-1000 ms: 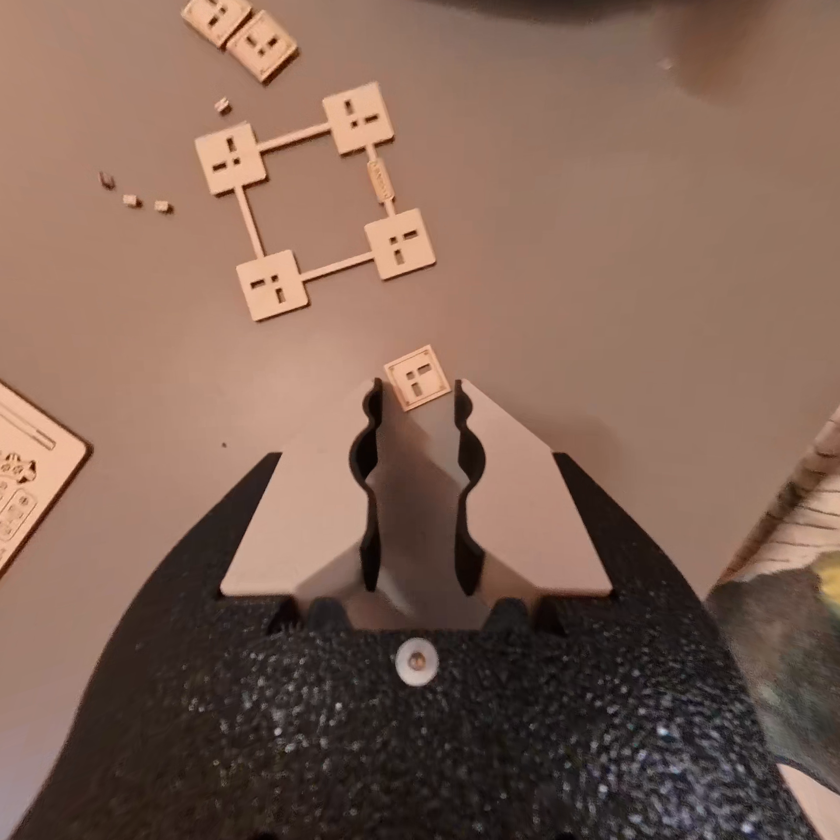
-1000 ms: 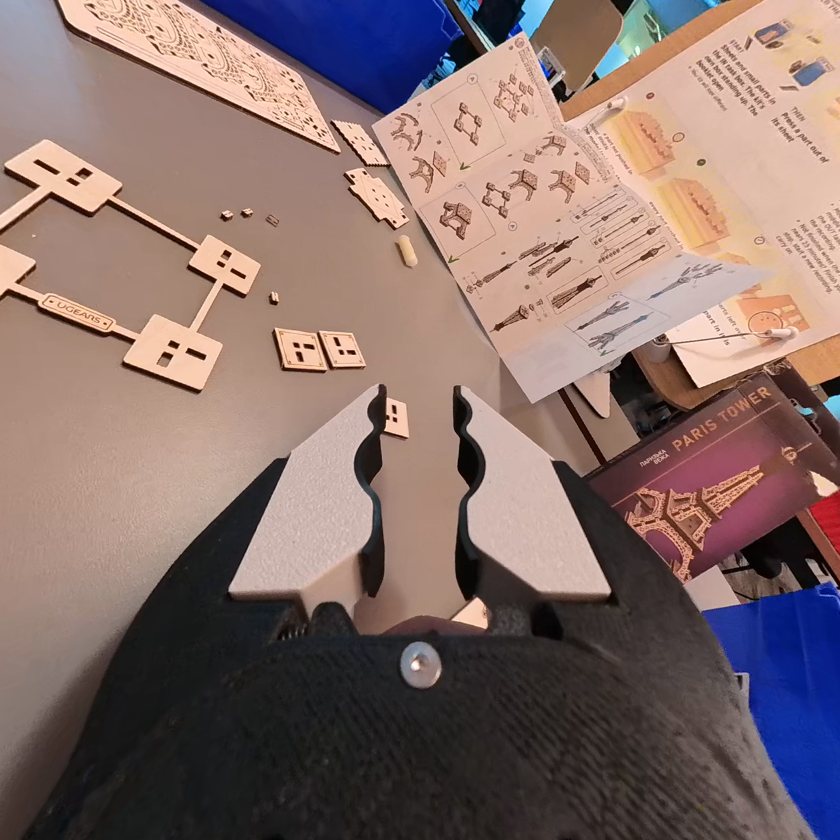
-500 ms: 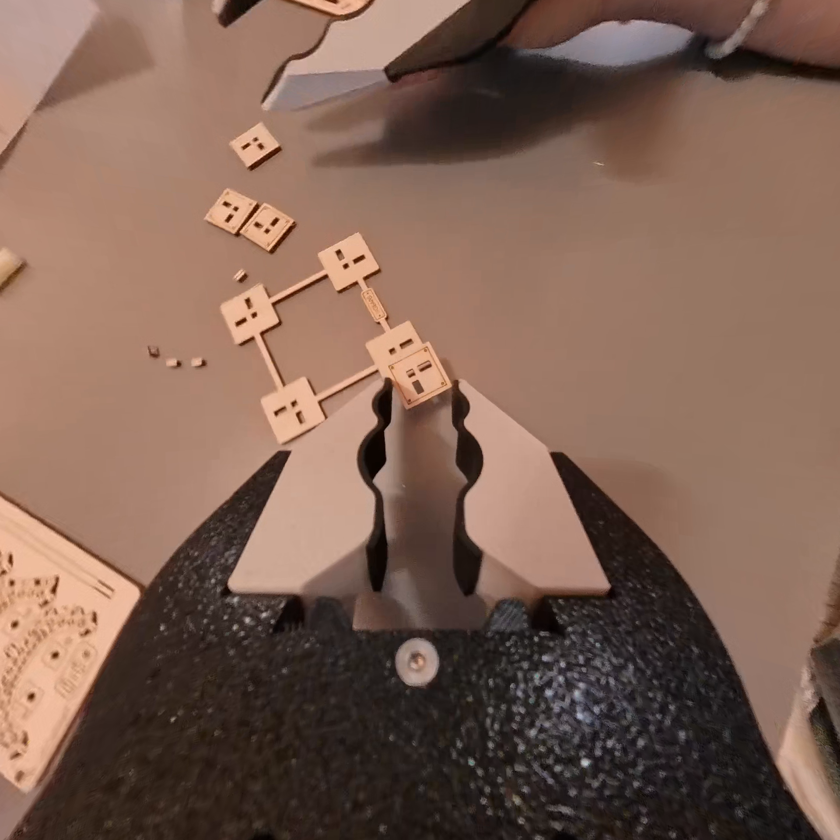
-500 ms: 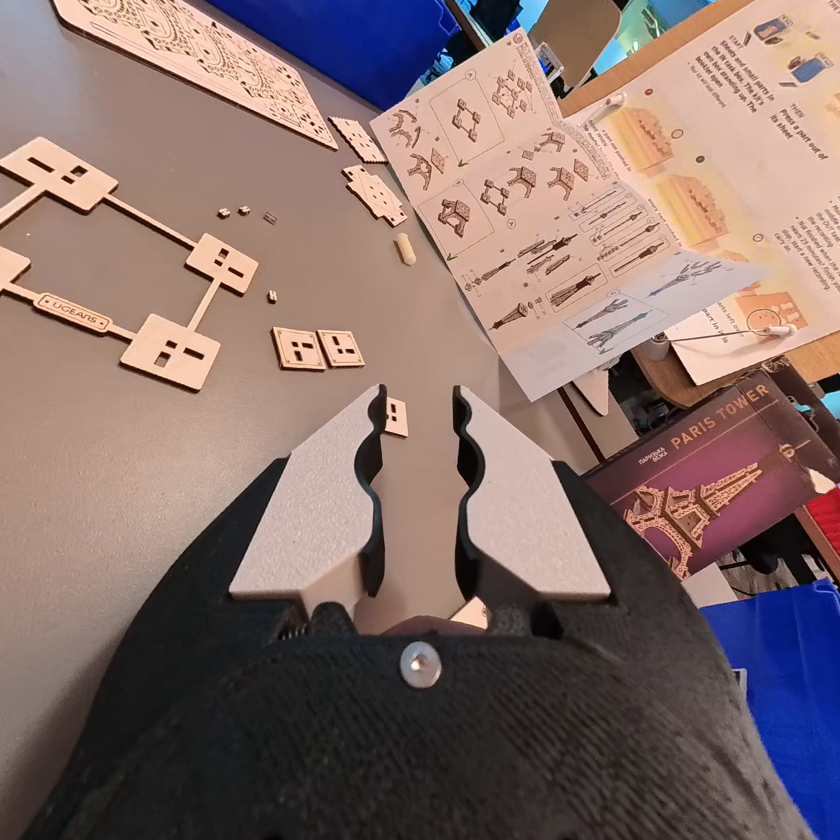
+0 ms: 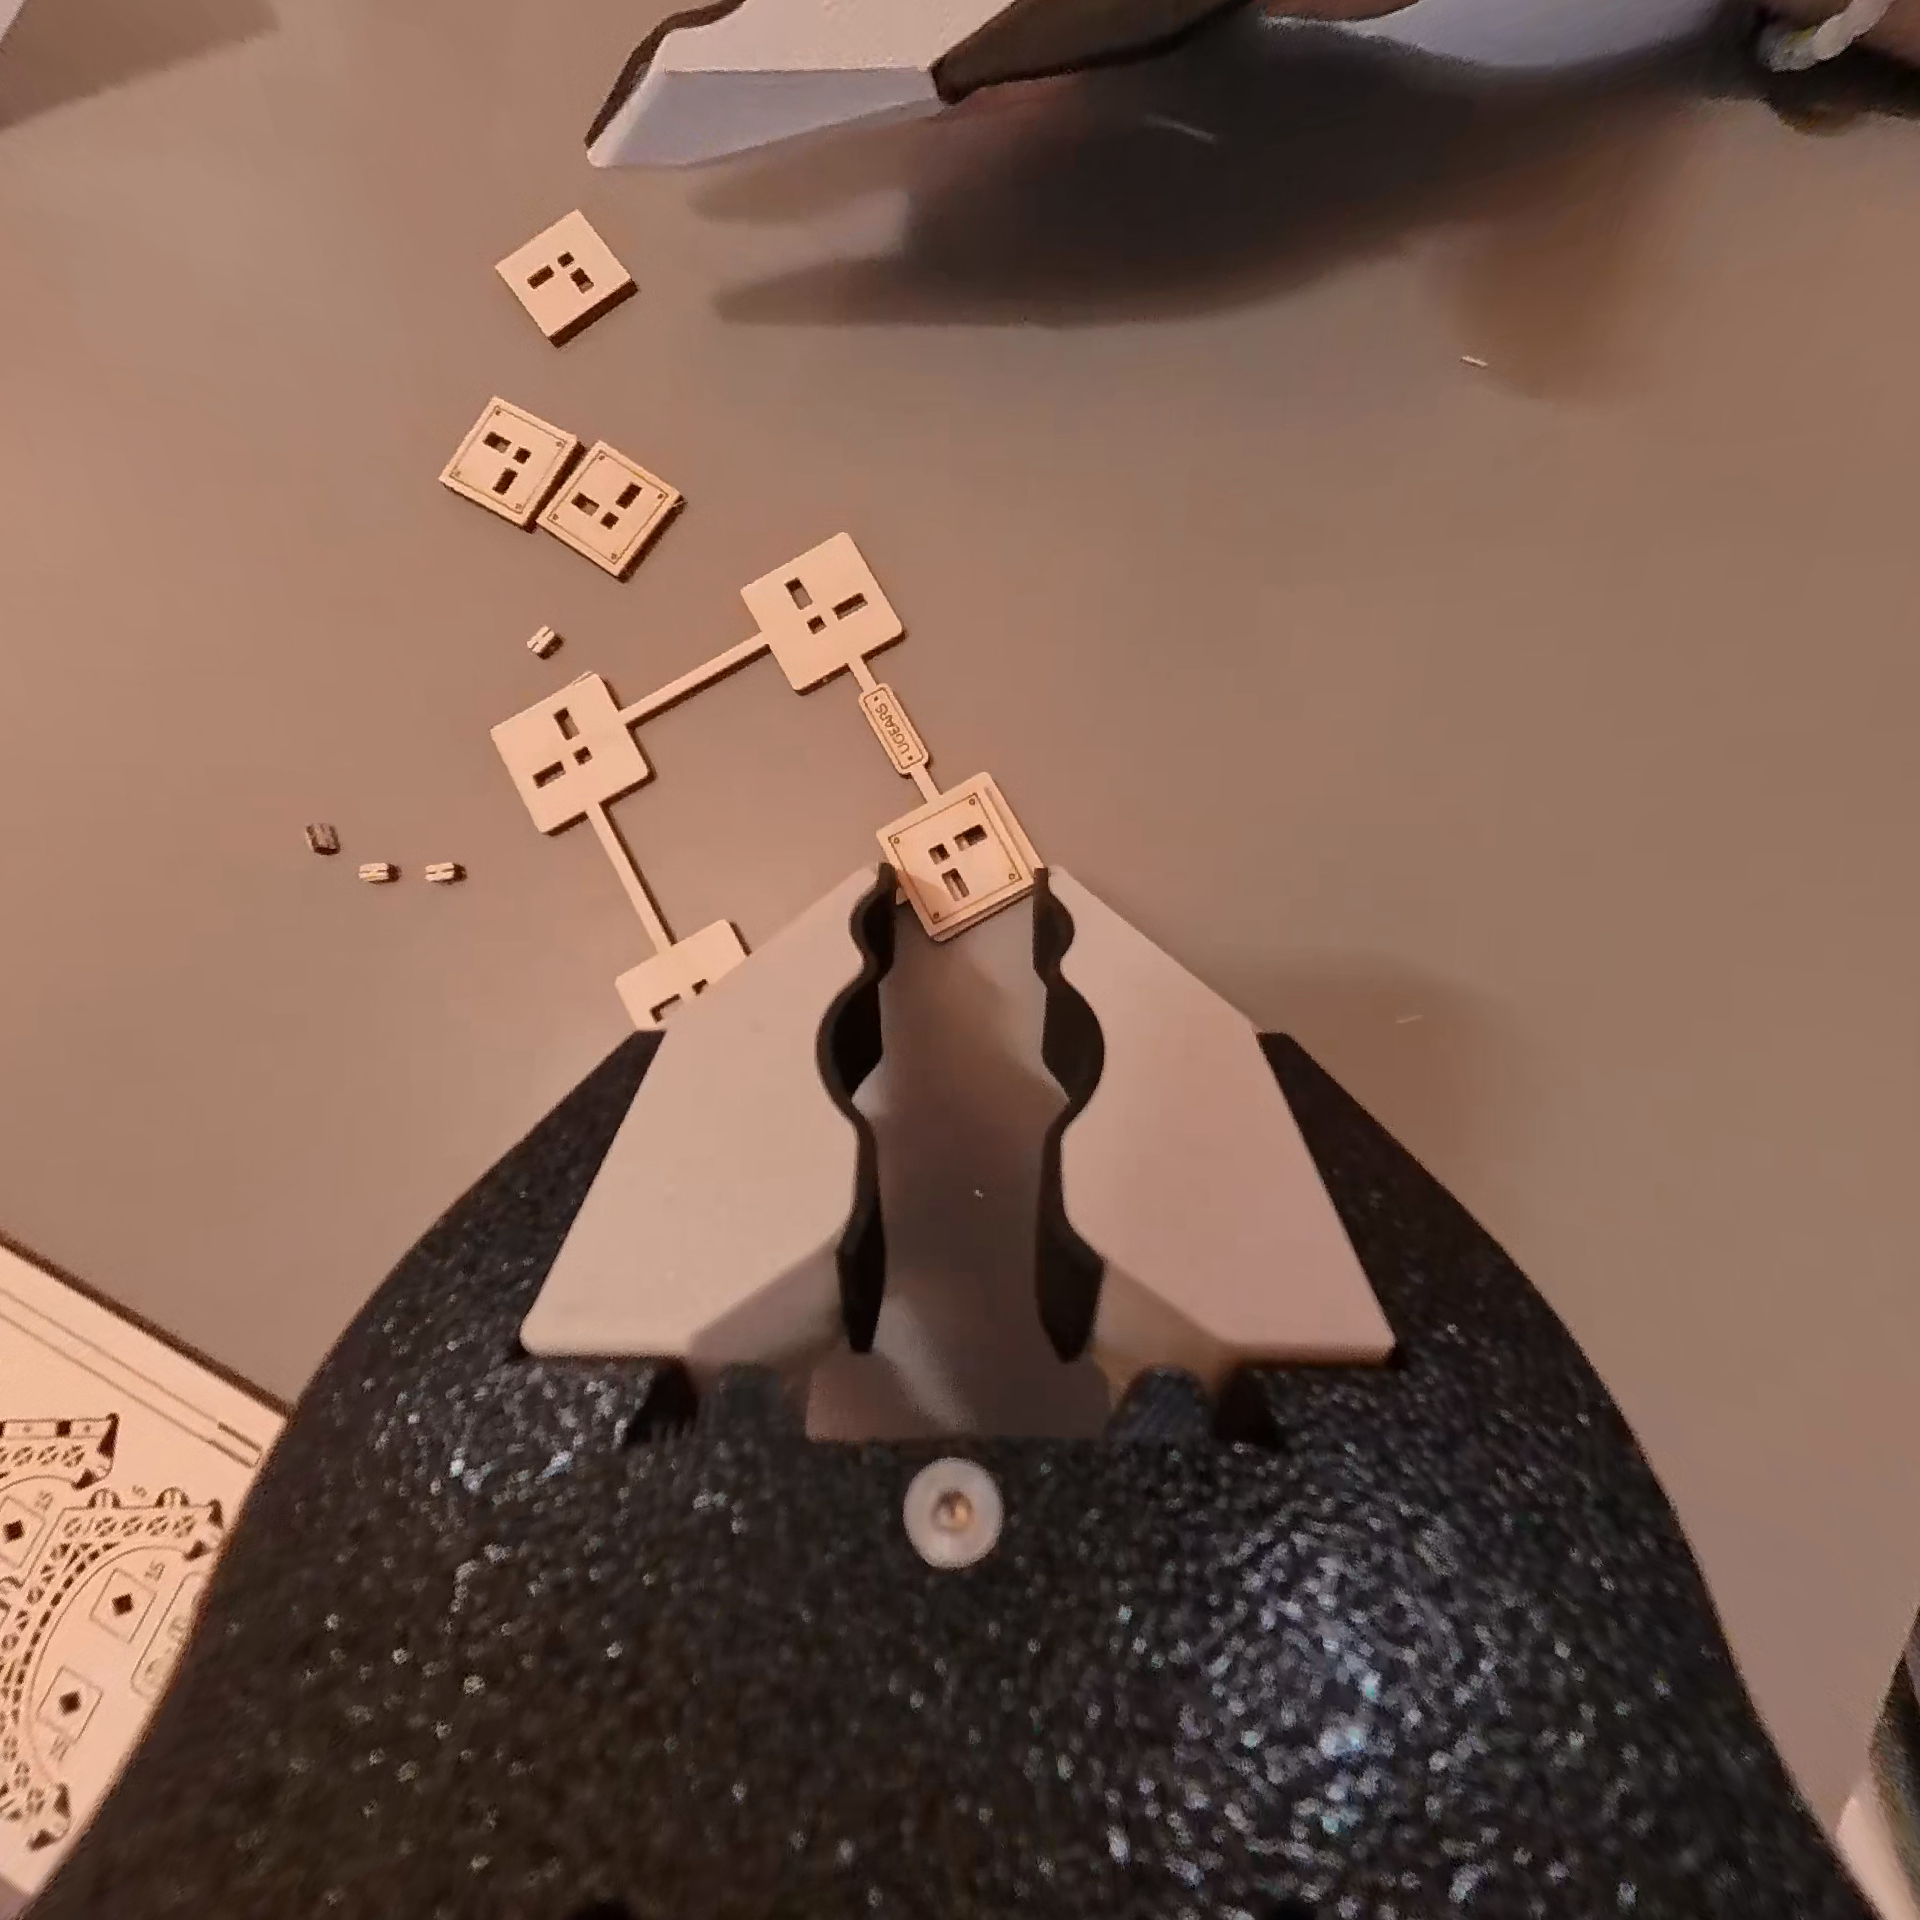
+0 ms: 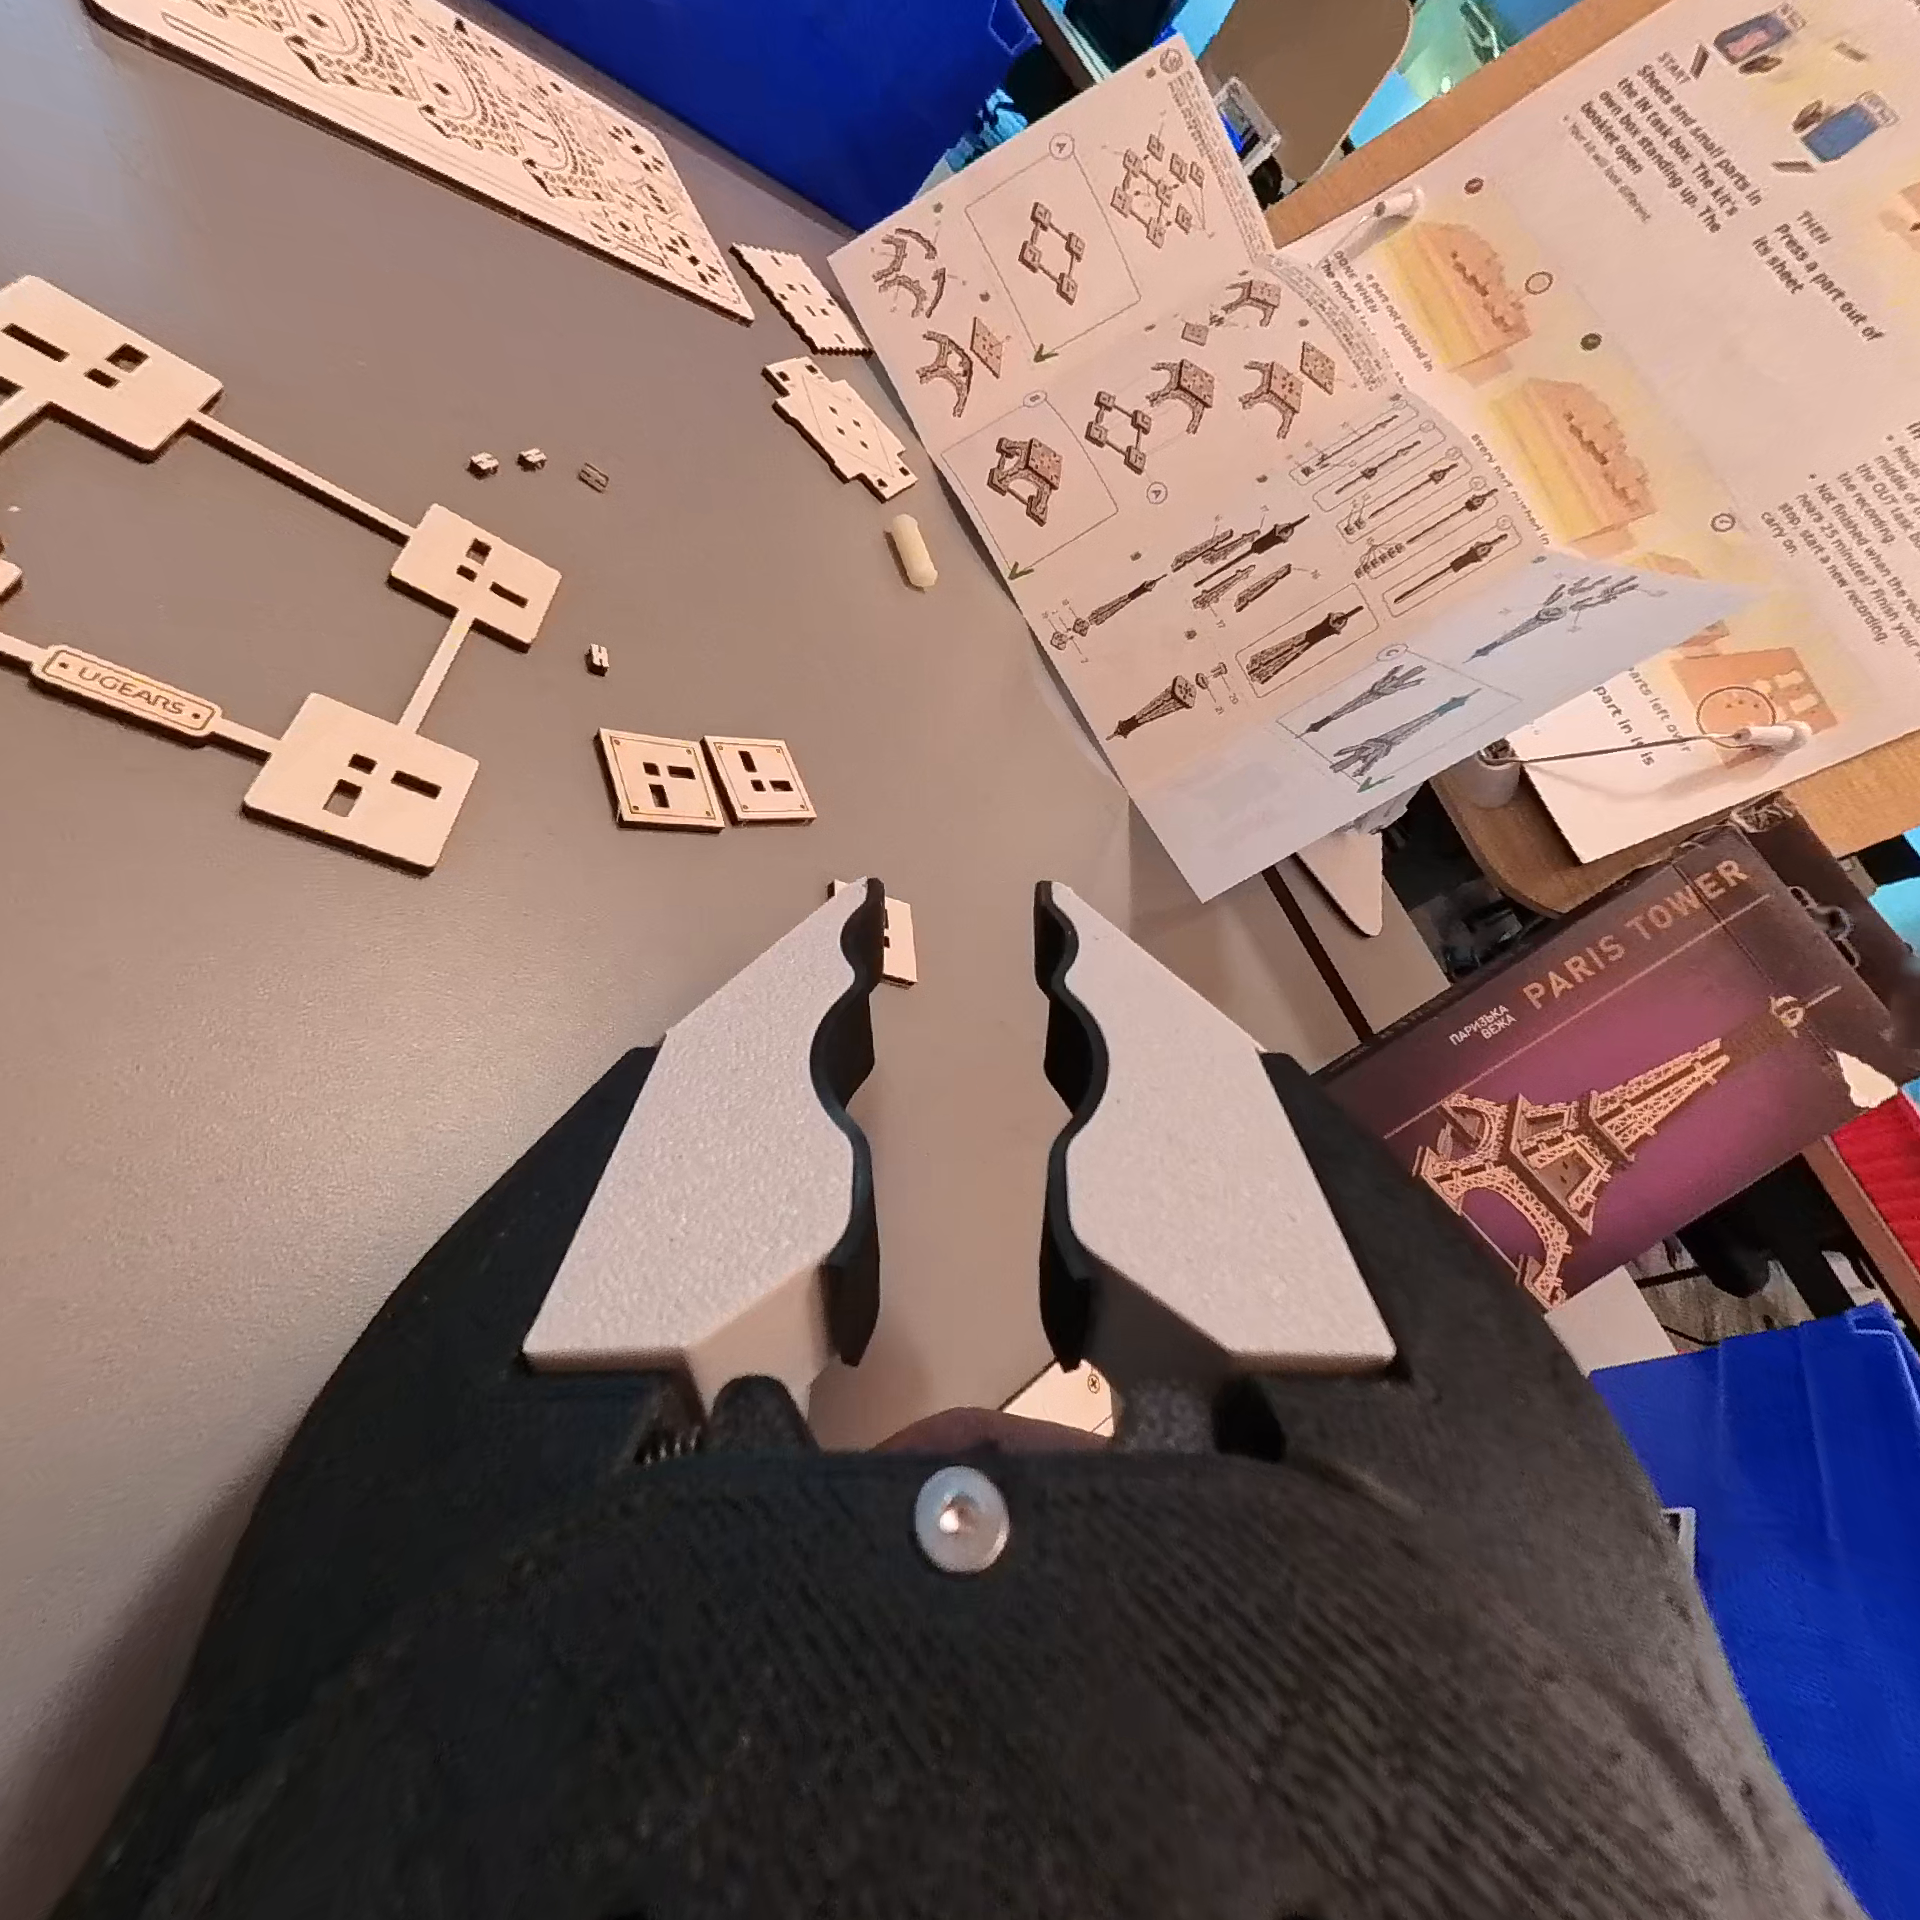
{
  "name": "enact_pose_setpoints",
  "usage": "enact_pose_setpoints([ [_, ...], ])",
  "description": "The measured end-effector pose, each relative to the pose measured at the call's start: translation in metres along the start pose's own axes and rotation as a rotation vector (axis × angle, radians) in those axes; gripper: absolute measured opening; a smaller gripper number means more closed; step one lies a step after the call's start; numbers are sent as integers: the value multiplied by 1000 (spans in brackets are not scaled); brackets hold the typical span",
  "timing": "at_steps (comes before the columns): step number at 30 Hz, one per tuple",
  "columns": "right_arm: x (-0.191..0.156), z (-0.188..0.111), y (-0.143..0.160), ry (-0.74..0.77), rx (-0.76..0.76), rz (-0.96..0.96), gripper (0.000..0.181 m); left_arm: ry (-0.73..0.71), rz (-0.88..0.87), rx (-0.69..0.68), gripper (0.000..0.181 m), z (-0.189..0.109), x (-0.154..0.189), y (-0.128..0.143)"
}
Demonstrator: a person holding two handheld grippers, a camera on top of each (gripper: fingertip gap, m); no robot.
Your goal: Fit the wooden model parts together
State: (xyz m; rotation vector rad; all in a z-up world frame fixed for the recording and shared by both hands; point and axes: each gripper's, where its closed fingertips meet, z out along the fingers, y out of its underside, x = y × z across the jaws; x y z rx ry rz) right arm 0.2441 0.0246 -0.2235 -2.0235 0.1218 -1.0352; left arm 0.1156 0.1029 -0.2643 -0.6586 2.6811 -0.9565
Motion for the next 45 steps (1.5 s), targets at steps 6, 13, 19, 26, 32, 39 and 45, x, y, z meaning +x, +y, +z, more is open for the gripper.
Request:
enact_pose_setpoints([
  [6, -2, 1, 0, -5, -5, -13, 27, 5, -26, -22, 23, 2, 3, -2],
  [13, -1, 1, 0, -4, -3, -8, 27, -12, -114, -30, 24, 3, 2, -2],
  [19, -2, 1, 1, -6, -5, -12, 27, 0, -145, -43, 23, 2, 4, -2],
  [26, -2, 1, 0, -4, -3, -13, 27, -15, -140, -56, 24, 2, 2, -1],
  [32, 1, 1, 2, 5, -7, -7, 27, -24, -147, -26, 23, -5, 1, -2],
  [39, 8, 0, 7, 31, -27, 7, 27, -96, -163, -66, 23, -32, -12, 27],
  [45, 8, 2, 10, 39, -44, -6, 26, -98, -216, -64, 23, -32, -16, 46],
])
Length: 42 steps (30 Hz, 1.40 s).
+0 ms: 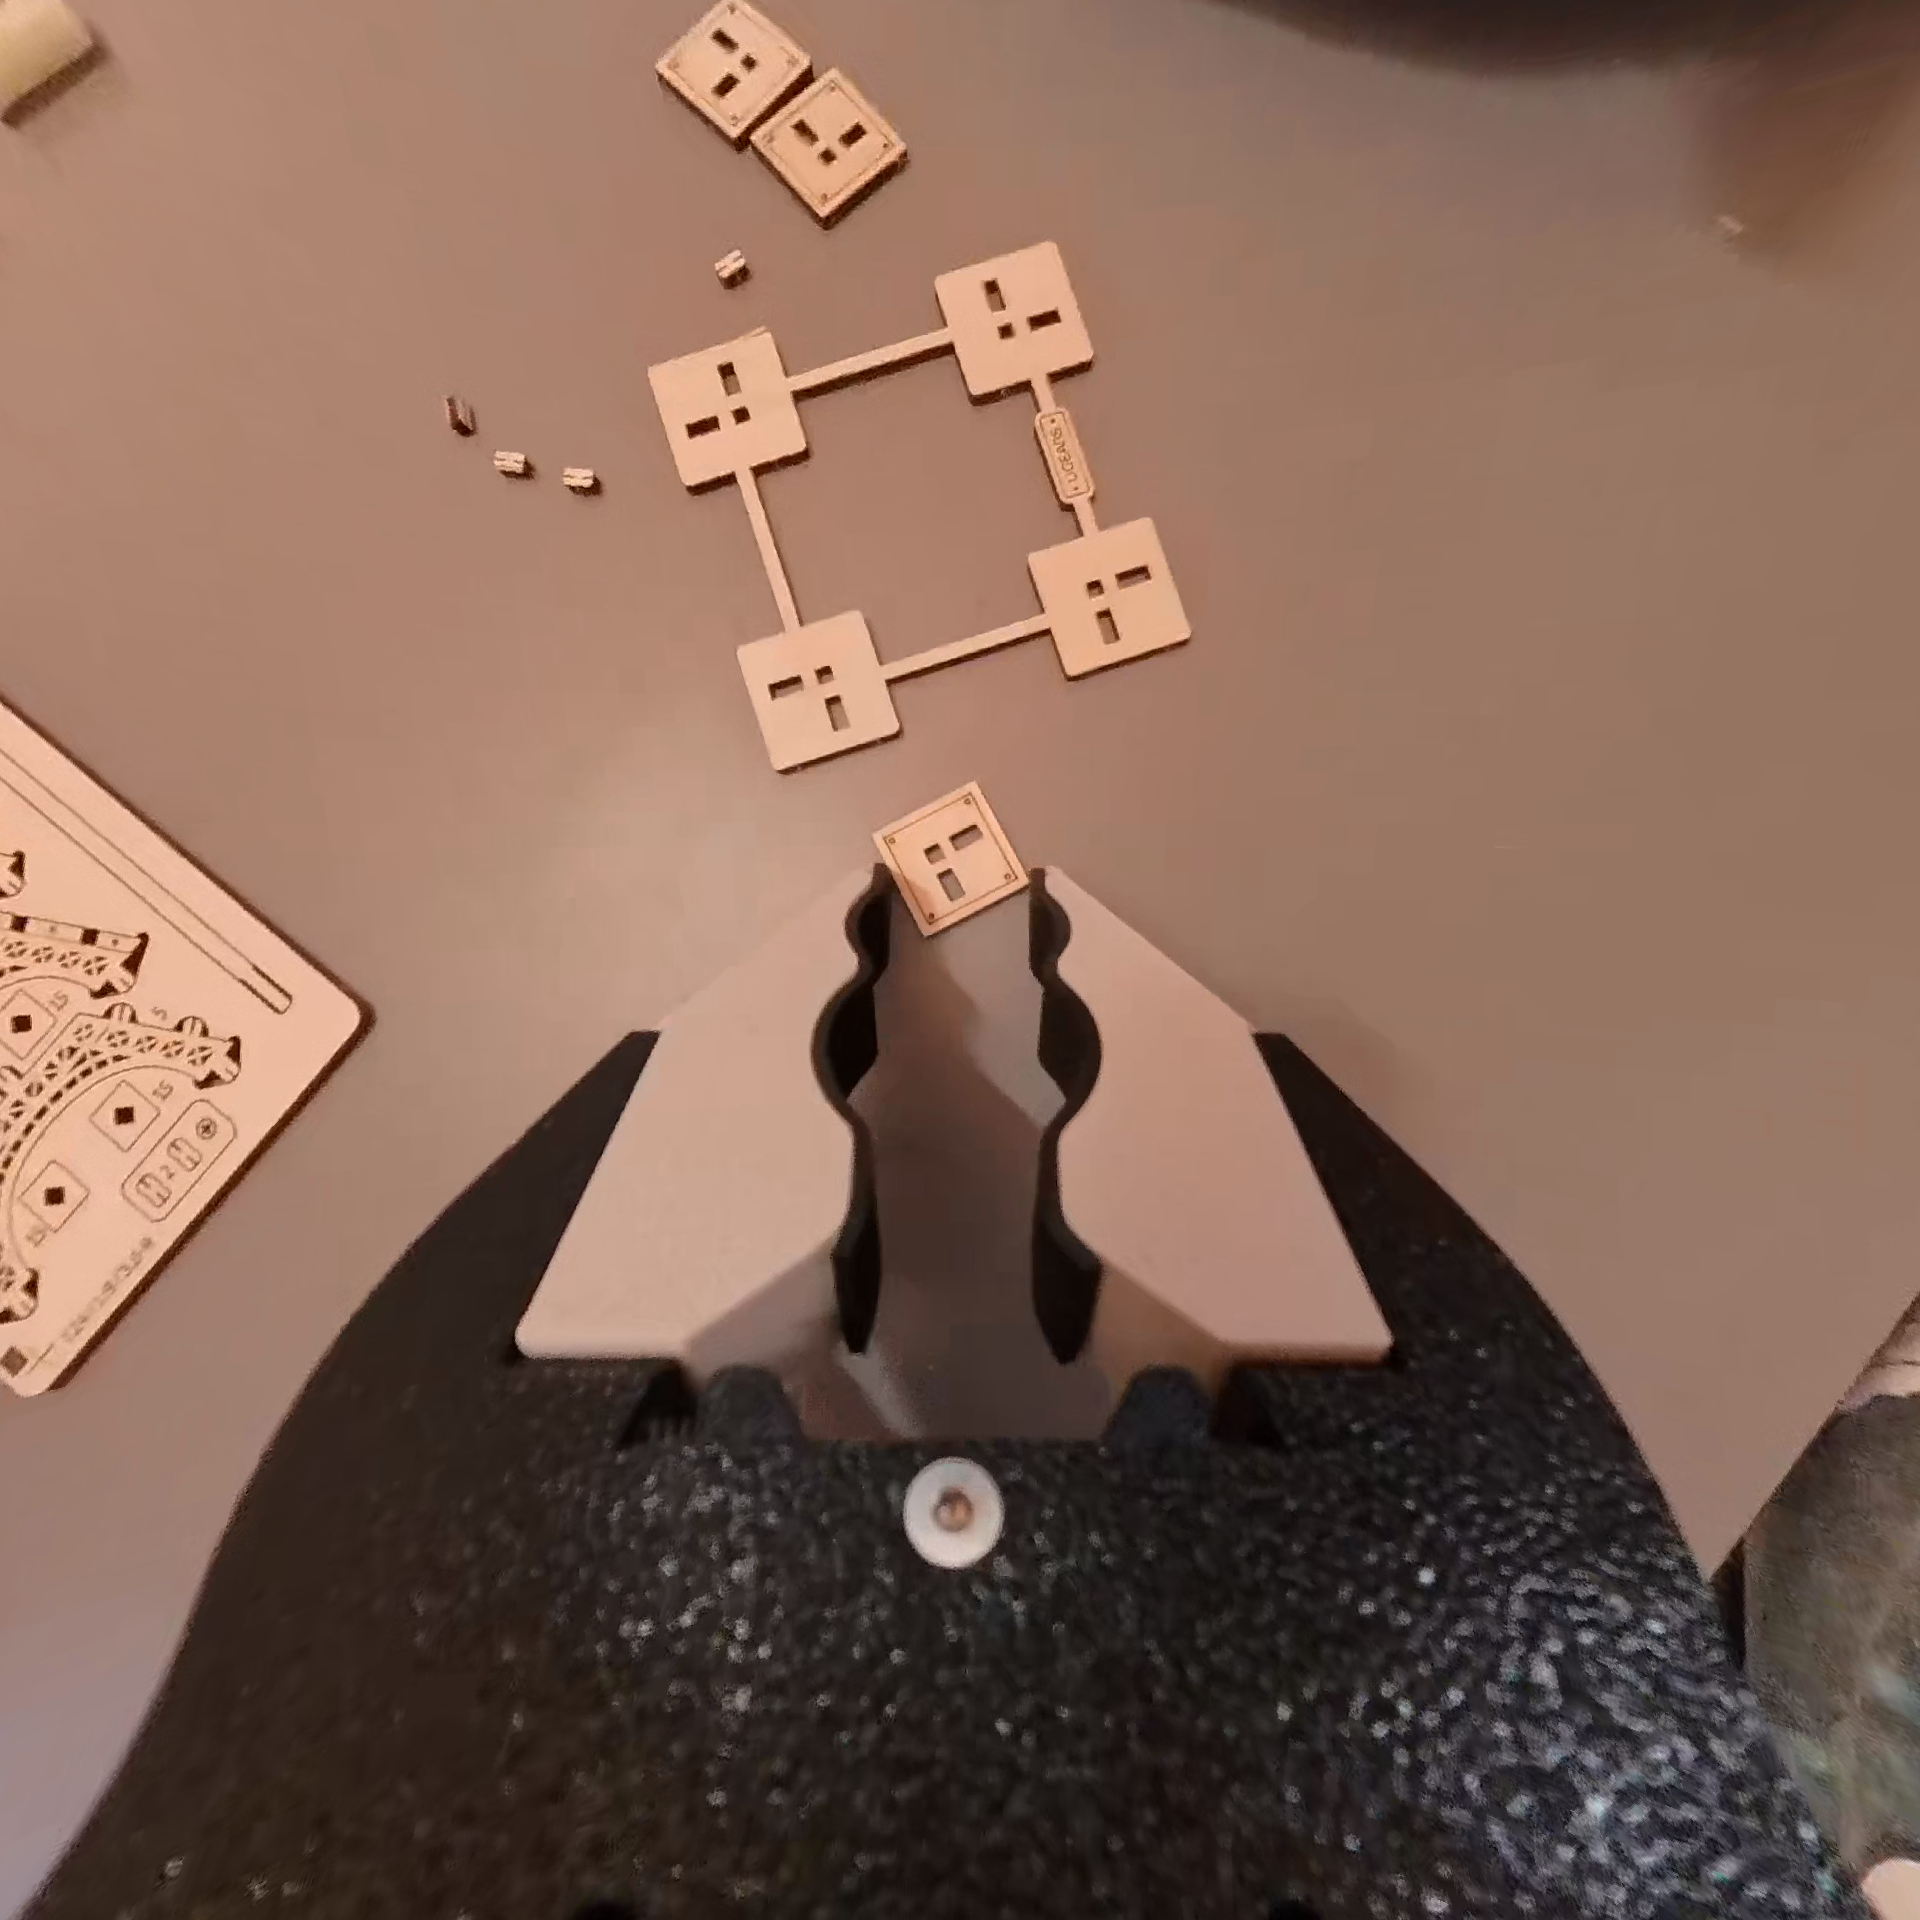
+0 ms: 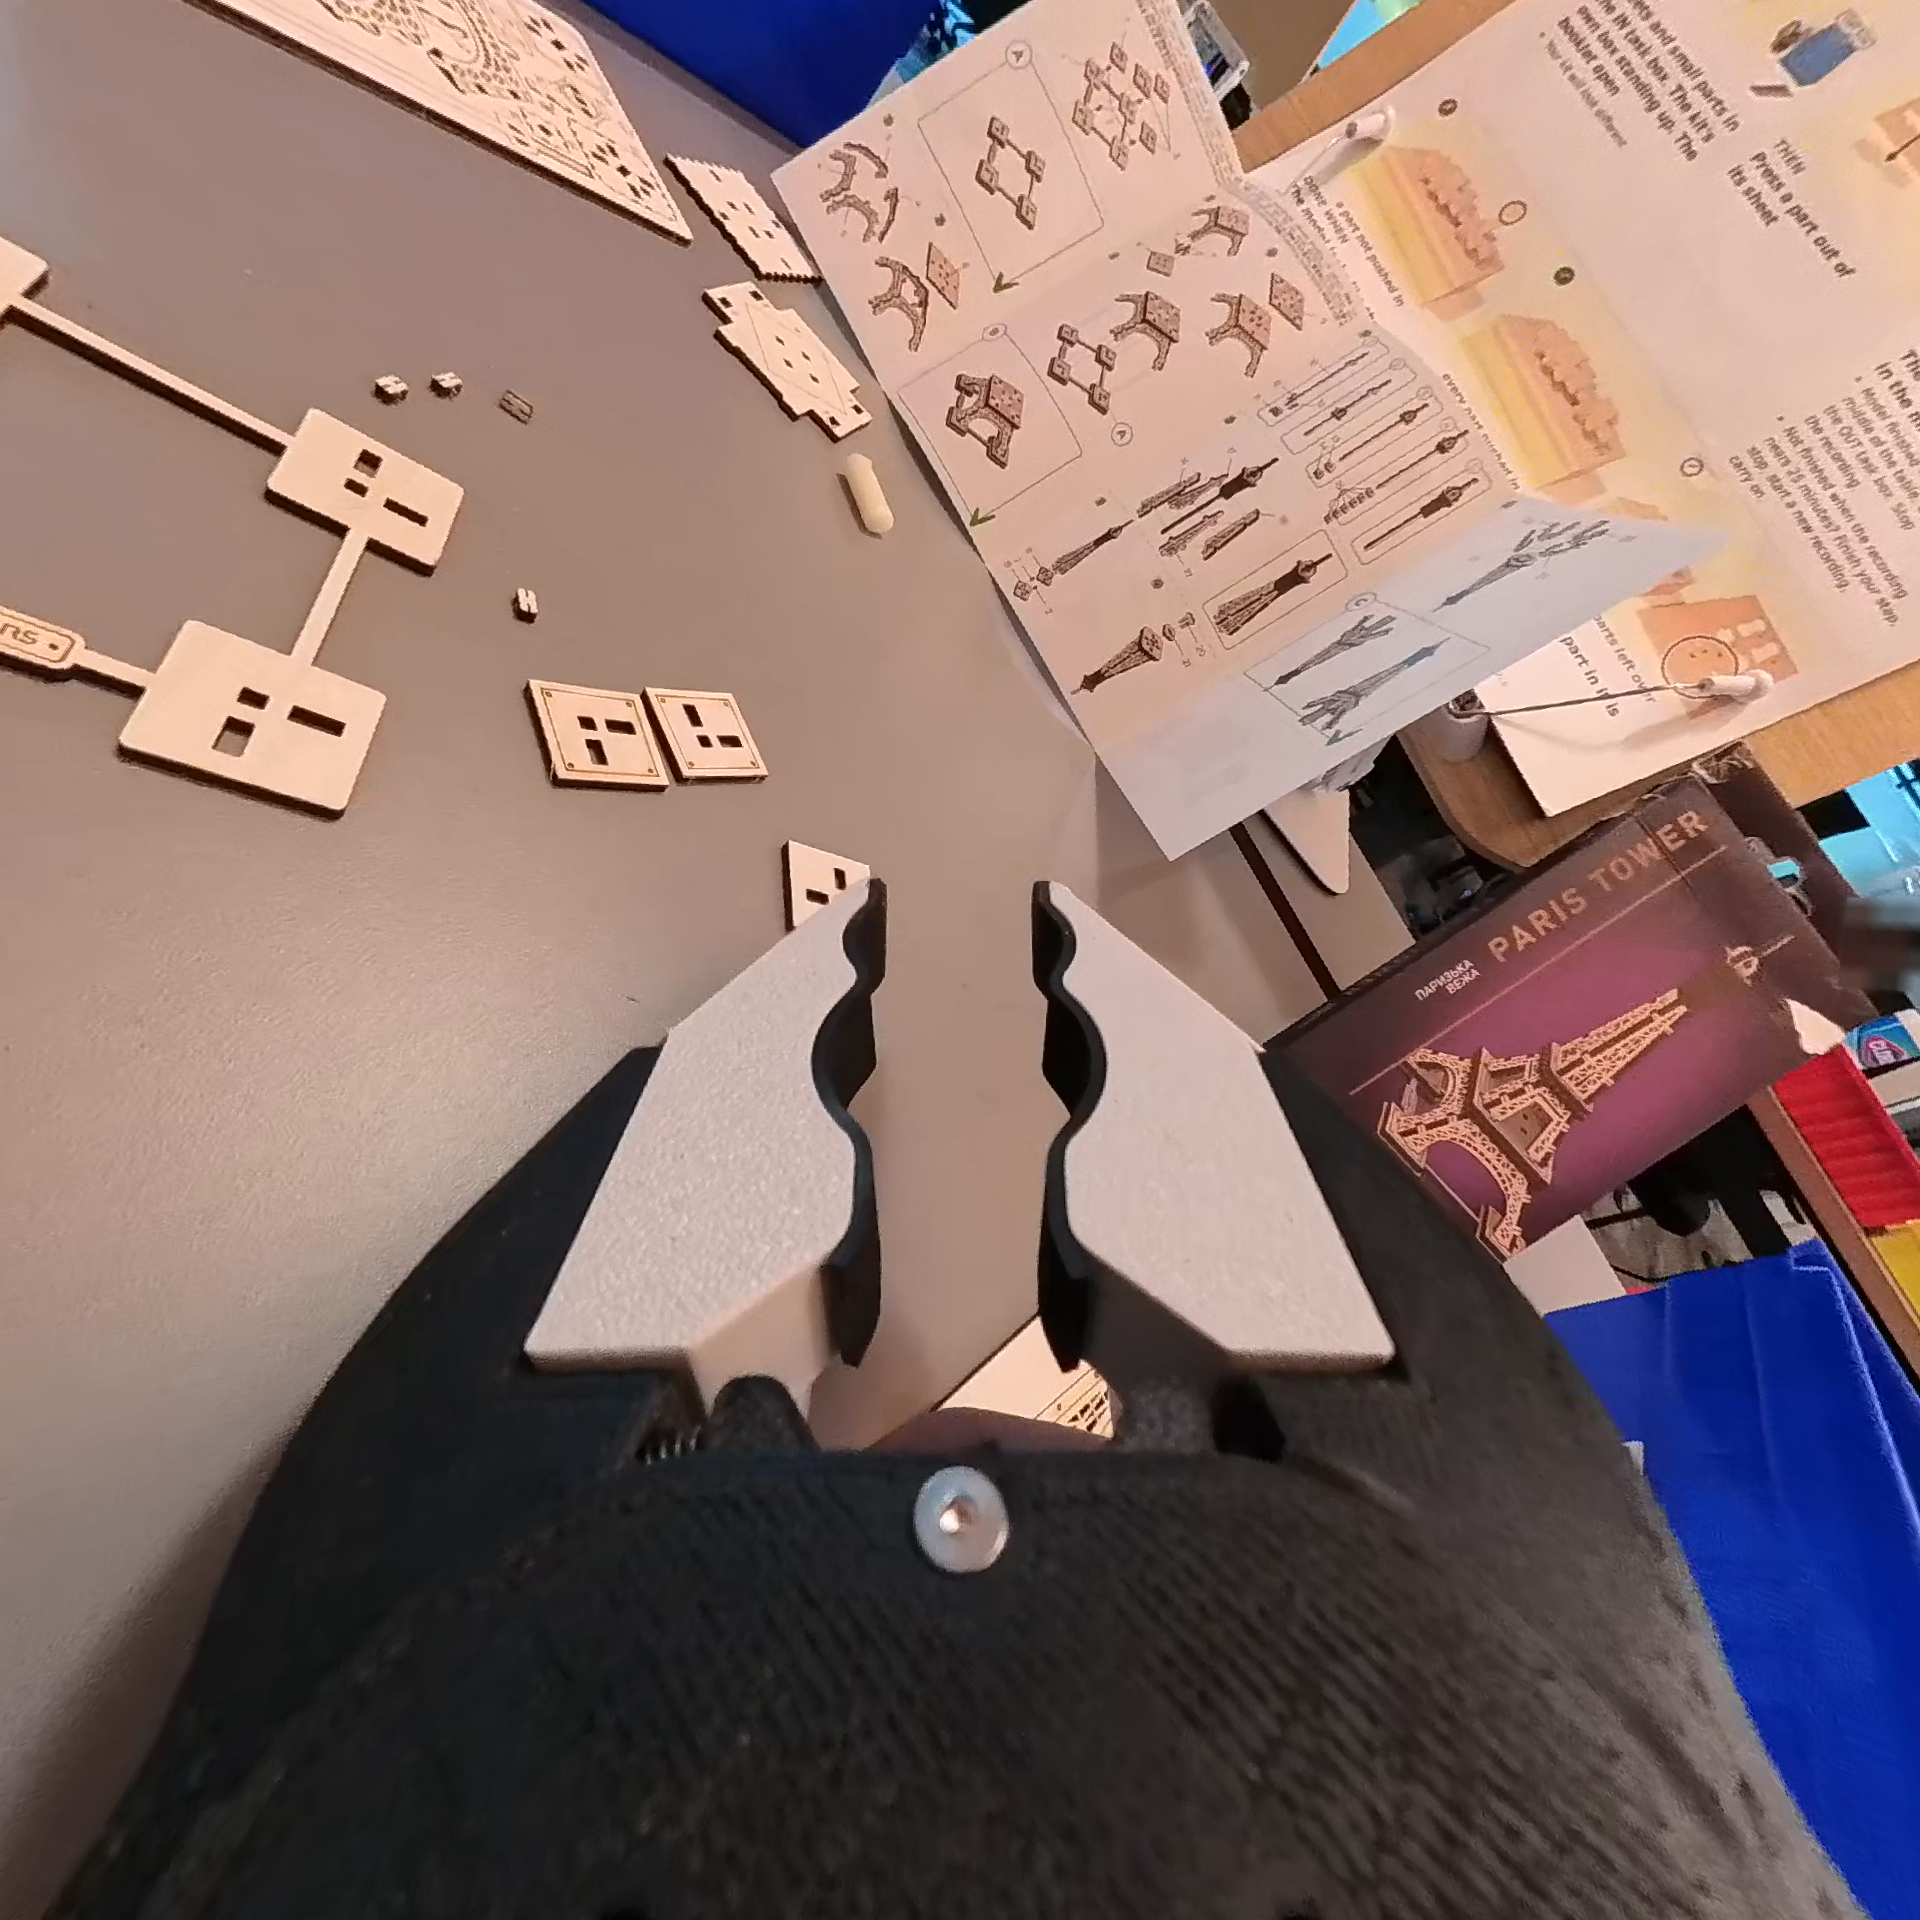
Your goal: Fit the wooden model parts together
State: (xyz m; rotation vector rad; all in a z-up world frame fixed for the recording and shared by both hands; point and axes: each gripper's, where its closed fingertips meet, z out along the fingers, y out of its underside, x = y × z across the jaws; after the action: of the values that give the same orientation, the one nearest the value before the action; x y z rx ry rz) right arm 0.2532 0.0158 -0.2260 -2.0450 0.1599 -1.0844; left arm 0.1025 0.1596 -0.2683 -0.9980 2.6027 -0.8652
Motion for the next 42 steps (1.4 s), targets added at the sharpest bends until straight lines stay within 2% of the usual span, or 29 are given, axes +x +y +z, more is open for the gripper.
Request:
enact_pose_setpoints([
  [4, 0, 0, 1, 3, -6, -8, 26, 7, -5, 16, 25, 2, 0, -2],
  [7, 0, 0, 2, 4, -7, -13, 27, 38, -25, 32, 37, 0, 1, -5],
  [11, 5, -1, 1, 18, 2, 12, 26, 54, -23, 183, 48, -18, -15, -31],
  [16, 19, -5, 5, 66, -4, 94, 31, -236, 64, 467, 59, -20, -108, -89],
  [20, 24, -4, 27, 74, -130, 166, 38, -409, 30, 540, 63, -12, -146, -113],
  [23, 26, -7, 39, 66, -199, 250, 38, -586, 30, 570, 64, -24, -159, -110],
  [26, 26, -8, 49, 58, -263, 316, 38, -832, 180, 583, 57, -53, -163, -102],
  [28, 27, -9, 60, 72, -320, 307, 38, -934, 292, 440, 60, -53, -171, -90],
  [29, 28, -9, 64, 86, -342, 303, 38, -956, 294, 358, 63, -49, -179, -82],
  [34, 33, -10, 74, 100, -386, 375, 33, -849, 143, 188, 60, -33, -198, -47],
  [40, 26, -7, 75, 18, -390, 430, 17, -661, -155, 244, 57, -36, -209, -30],
  [42, 23, -6, 74, -14, -387, 446, 11, -568, -266, 319, 57, -38, -208, -33],
])
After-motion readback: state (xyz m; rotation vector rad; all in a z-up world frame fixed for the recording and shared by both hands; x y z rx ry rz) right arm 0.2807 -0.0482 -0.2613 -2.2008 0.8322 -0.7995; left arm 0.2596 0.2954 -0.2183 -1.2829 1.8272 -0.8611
